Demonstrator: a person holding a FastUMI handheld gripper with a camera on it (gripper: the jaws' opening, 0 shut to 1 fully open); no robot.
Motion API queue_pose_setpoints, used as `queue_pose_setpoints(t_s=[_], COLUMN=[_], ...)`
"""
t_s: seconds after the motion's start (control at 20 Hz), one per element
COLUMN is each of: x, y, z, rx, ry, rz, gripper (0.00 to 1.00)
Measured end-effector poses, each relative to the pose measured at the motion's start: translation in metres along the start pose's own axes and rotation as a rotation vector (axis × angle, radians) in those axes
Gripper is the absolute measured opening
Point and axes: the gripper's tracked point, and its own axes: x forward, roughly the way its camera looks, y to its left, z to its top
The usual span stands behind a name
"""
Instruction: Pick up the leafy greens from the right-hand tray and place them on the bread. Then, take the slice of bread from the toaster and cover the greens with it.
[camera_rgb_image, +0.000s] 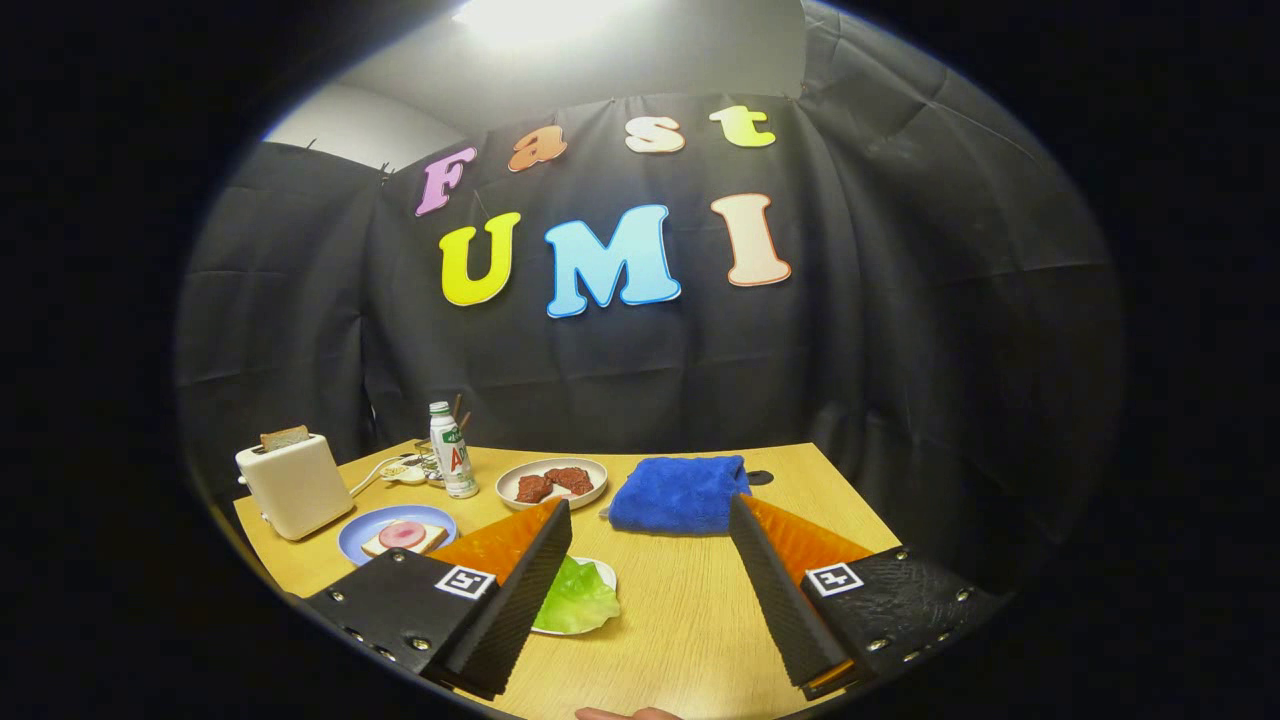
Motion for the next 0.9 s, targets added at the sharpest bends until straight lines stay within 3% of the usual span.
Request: queue_pose_setpoints(t_s=[0.5, 0.9], x=[0.011, 0.03], y=[0.017, 0.042], z=[-0.034, -0.091], rx=[-0.011, -0.066], ry=[0.125, 0.287], rz=[-0.016, 0.012], gripper=[0.97, 0.97])
